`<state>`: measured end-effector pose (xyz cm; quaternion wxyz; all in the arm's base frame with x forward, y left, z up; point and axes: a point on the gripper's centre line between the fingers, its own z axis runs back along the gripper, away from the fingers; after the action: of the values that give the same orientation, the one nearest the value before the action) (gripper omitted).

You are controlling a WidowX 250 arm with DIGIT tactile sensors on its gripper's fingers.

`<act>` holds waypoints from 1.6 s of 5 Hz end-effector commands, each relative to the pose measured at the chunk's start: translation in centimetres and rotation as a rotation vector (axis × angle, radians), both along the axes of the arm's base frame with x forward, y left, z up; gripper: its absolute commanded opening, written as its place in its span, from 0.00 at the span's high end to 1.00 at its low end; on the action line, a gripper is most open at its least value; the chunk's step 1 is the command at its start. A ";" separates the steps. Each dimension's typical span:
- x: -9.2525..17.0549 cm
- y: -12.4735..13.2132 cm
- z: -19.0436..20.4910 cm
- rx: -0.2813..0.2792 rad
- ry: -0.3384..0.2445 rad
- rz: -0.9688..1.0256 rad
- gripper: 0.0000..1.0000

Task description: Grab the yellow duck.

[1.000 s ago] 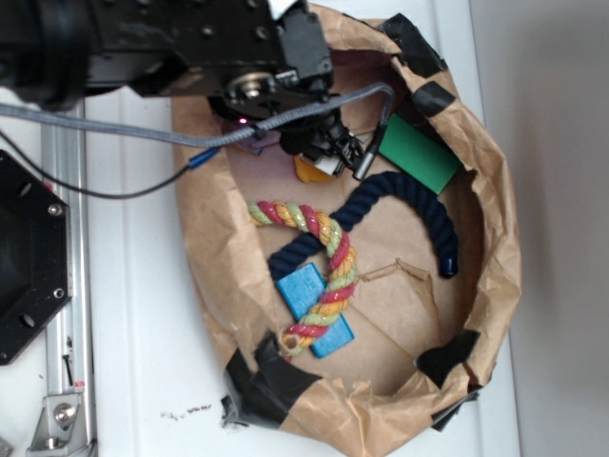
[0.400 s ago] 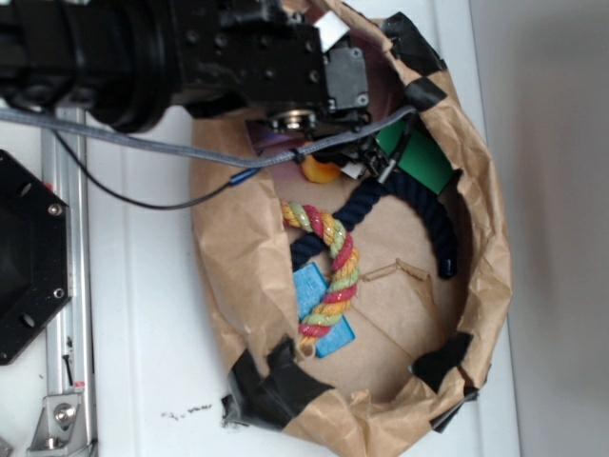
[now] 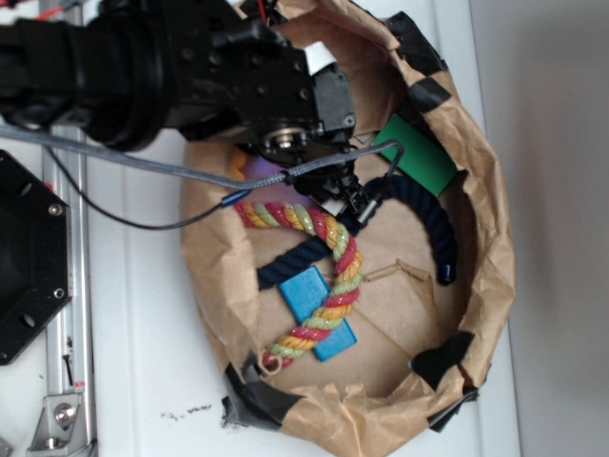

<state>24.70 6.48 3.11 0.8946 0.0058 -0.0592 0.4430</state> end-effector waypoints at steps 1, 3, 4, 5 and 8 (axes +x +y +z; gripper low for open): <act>0.1 0.0 1.2 0.031 -0.056 -0.015 1.00; -0.1 0.4 1.6 0.052 -0.066 -0.010 1.00; -0.1 0.6 2.1 0.058 -0.076 -0.007 1.00; 0.0 0.9 3.0 0.048 -0.090 -0.006 1.00; -2.4 1.5 8.7 0.049 -0.107 -0.031 0.00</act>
<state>21.87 7.13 10.41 0.9004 0.0055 -0.0855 0.4265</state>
